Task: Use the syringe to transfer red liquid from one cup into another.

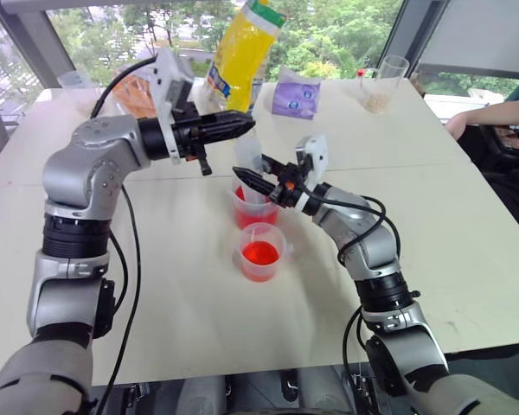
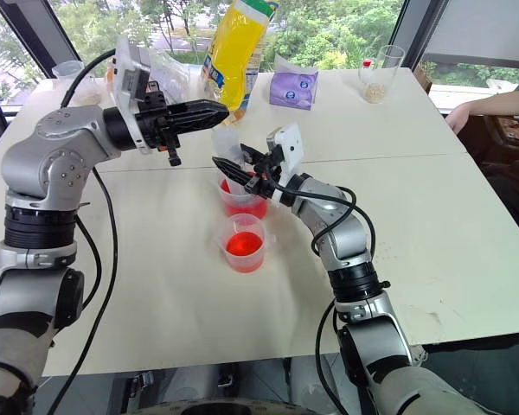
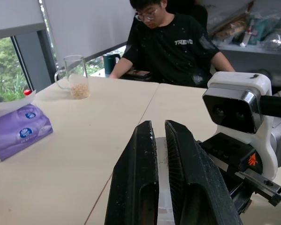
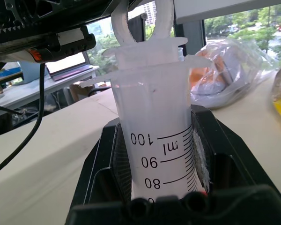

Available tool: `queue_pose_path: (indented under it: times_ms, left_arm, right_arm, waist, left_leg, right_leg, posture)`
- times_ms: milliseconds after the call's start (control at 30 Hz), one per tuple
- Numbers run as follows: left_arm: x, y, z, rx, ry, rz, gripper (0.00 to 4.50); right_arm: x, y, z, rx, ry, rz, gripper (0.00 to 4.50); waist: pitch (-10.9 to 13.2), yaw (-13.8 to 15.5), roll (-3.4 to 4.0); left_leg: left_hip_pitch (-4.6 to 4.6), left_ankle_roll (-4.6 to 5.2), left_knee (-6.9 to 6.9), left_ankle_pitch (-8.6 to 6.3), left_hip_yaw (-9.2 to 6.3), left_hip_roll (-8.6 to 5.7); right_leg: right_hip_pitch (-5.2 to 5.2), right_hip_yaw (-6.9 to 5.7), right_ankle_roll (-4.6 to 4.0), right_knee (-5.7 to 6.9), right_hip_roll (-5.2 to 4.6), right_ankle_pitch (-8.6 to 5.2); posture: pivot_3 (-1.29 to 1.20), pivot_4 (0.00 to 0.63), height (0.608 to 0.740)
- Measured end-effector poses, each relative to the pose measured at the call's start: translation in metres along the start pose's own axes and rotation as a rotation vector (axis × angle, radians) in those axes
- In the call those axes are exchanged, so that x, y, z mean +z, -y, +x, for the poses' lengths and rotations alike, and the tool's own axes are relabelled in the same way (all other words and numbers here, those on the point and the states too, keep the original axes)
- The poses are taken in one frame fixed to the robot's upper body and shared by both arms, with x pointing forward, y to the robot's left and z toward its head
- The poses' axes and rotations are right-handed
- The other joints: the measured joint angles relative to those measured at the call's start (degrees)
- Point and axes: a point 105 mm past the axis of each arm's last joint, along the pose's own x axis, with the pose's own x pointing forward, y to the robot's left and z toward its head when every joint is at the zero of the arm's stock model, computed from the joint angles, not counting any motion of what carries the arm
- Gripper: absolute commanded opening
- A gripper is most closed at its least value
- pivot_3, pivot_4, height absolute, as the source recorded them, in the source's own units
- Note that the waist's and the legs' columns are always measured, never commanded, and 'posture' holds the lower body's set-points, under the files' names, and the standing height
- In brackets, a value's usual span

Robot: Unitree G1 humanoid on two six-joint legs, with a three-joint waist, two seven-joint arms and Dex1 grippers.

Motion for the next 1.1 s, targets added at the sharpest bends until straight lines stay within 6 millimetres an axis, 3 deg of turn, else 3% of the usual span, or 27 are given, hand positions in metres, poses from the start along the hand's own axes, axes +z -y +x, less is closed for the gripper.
queue_pose_path:
  times_ms: [267,500,1100]
  left_arm:
    - [0.001,-0.001,0.003,0.008,0.012,-0.015,0.01]
    - [0.015,-0.006,0.009,0.017,0.033,-0.029,0.01]
    - [0.011,-0.012,0.007,0.038,0.024,-0.052,0.01]
  right_arm:
    - [0.001,0.002,-0.001,-0.005,0.0,-0.003,1.37]
    - [0.01,0.004,0.001,-0.007,0.027,-0.017,1.37]
    - [-0.003,0.004,0.003,0.002,0.007,0.022,1.37]
  waist:
    - [0.0,0.06,0.0]
    - [0.0,-0.01,0.0]
    - [0.0,-0.01,0.0]
  left_leg:
    - [0.0,0.0,0.01,0.0,0.0,-0.01]
    - [0.0,0.0,0.0,0.0,0.0,-0.01]
    - [0.0,0.0,0.01,0.0,0.0,-0.01]
  right_leg:
    - [0.0,0.0,0.0,0.0,-0.01,0.0]
    - [0.0,0.0,0.0,0.0,0.0,0.0]
    - [0.0,0.0,0.0,0.0,-0.01,0.0]
  posture:
    - [0.0,0.15,0.74]
    - [0.0,0.15,0.74]
    - [0.0,0.15,0.74]
